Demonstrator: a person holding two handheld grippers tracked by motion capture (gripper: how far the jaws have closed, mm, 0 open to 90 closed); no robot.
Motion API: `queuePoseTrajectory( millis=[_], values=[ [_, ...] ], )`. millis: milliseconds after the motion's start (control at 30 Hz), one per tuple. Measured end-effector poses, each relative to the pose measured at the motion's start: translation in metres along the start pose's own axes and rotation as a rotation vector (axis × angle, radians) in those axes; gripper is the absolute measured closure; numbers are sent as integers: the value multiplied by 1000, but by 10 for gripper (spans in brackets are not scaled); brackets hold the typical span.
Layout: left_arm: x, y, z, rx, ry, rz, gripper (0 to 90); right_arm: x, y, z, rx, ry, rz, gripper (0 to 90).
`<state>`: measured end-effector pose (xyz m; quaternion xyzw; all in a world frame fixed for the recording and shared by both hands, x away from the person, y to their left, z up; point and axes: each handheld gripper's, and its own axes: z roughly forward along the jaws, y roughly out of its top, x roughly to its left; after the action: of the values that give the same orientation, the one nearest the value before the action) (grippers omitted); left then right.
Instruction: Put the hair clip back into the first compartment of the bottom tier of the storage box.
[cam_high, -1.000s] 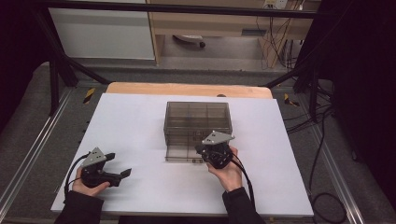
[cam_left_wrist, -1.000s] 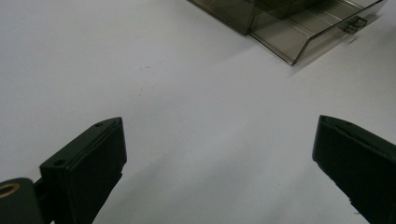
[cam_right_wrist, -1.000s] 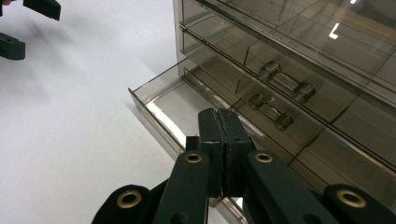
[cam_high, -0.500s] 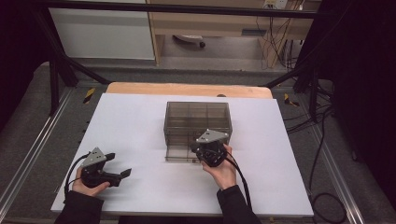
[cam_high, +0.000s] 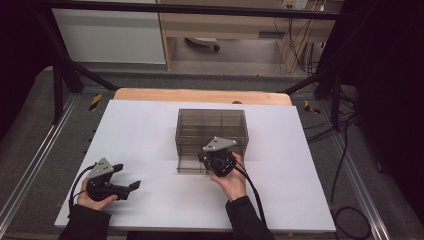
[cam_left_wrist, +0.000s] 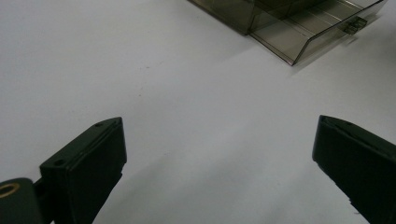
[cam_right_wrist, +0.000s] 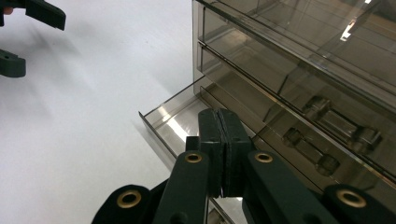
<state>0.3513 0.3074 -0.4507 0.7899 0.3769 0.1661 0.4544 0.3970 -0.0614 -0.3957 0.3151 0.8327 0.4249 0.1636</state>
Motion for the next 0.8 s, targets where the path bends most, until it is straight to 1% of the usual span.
queuePoseTrajectory(
  millis=[300, 567, 800],
  values=[
    [0, 0, 0, 0, 0, -1, 21, 4, 3, 10, 9, -1, -8, 894],
    [0, 0, 0, -1, -1, -2, 21, 8, 3, 22, 18, 3, -5, 894],
    [0, 0, 0, -1, -1, -2, 21, 8, 1, 29, 27, 2, -3, 893]
  ],
)
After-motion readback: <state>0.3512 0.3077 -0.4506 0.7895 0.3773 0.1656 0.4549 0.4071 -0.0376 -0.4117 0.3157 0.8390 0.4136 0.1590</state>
